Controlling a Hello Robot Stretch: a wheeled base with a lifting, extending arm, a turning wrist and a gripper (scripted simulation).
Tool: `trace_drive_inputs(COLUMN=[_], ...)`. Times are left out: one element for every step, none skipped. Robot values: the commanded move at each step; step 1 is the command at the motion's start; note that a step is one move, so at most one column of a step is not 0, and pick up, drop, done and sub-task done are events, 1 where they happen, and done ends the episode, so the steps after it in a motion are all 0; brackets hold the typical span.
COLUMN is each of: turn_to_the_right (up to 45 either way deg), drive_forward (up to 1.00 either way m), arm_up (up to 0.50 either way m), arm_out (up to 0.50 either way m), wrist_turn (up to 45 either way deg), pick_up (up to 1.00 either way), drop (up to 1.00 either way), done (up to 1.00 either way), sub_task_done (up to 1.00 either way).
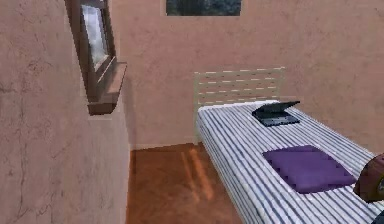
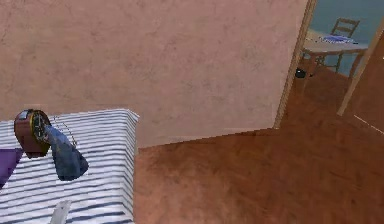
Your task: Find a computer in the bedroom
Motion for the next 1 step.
trace_drive_inputs(turn_to_the_right=[0.0], drive_forward=[1.0], arm_up=[0.0], arm_out=[0.0], wrist_turn=[0.0], pick_up=[0.0], drop=[0.0], done=[0.0], sub_task_done=[0.0])
